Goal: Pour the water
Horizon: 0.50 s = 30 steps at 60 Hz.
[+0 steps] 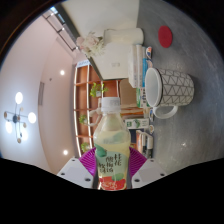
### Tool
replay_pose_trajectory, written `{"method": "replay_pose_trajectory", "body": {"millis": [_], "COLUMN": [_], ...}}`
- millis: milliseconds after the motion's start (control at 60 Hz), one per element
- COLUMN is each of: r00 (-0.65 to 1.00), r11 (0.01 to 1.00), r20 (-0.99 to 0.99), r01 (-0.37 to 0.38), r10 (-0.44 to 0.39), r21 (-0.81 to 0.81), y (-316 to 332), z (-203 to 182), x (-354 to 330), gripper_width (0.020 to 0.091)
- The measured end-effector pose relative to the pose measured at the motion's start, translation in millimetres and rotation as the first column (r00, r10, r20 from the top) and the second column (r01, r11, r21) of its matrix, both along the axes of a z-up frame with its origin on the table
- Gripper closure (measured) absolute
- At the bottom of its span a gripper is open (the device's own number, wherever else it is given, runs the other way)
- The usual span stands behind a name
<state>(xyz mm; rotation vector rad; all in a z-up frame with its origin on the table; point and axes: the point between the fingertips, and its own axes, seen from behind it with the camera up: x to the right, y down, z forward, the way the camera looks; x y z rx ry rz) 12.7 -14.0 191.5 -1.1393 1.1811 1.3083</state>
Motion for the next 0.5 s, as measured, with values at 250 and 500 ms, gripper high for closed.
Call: {"method": "replay_pose_trajectory", "body": {"millis": [250,500], "r00": [0.922,0.892], "r11": [0.998,1.0], "r20": [-0.387,-0.452], "r01": [0.036,0.023], "r10": [-0.016,-0.023], "r21": [0.045,-0.005], "y": [13,16], "z": [7,-10], "x": [34,38], "gripper_width": [0.0723,0.0721]}}
